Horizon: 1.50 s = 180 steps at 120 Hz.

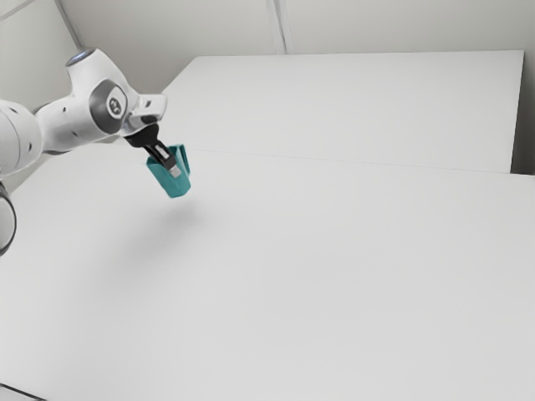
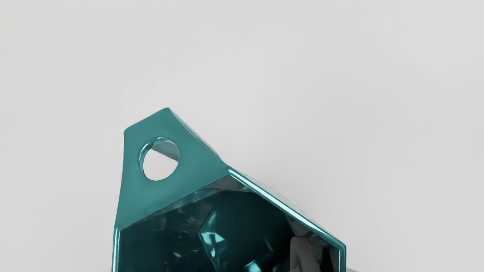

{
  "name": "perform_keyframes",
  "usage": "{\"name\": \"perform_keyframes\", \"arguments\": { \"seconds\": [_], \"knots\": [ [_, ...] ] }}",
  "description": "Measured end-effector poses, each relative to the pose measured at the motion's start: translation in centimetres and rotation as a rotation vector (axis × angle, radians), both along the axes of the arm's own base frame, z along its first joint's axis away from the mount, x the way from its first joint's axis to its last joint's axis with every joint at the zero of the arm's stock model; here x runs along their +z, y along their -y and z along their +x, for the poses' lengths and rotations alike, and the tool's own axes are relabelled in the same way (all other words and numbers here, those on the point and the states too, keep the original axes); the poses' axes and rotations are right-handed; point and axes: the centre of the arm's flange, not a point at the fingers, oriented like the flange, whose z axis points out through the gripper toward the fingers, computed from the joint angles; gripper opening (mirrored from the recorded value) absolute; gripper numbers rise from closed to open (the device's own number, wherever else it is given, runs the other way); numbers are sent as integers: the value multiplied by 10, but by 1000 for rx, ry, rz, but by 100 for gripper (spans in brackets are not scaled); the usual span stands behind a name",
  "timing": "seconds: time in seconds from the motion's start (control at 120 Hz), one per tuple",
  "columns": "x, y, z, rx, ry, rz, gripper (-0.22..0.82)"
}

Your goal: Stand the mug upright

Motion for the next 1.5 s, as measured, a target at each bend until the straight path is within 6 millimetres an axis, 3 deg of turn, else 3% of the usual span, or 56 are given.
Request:
{"name": "perform_keyframes", "arguments": {
  "seconds": [0.1,0.242,0.483,0.658,1.175,1.375,1.5],
  "knots": [
    [-5,39,-4,-28,-11,66,-18],
    [-23,77,-16,-27,-34,122,-18],
    [-48,120,-25,-2,-59,192,-18],
    [-65,131,-30,54,-71,207,-18],
    [-92,128,-22,222,-65,168,-18],
    [-90,129,-21,249,-61,163,23],
    [-84,127,-20,258,-52,166,40]
  ]
}}
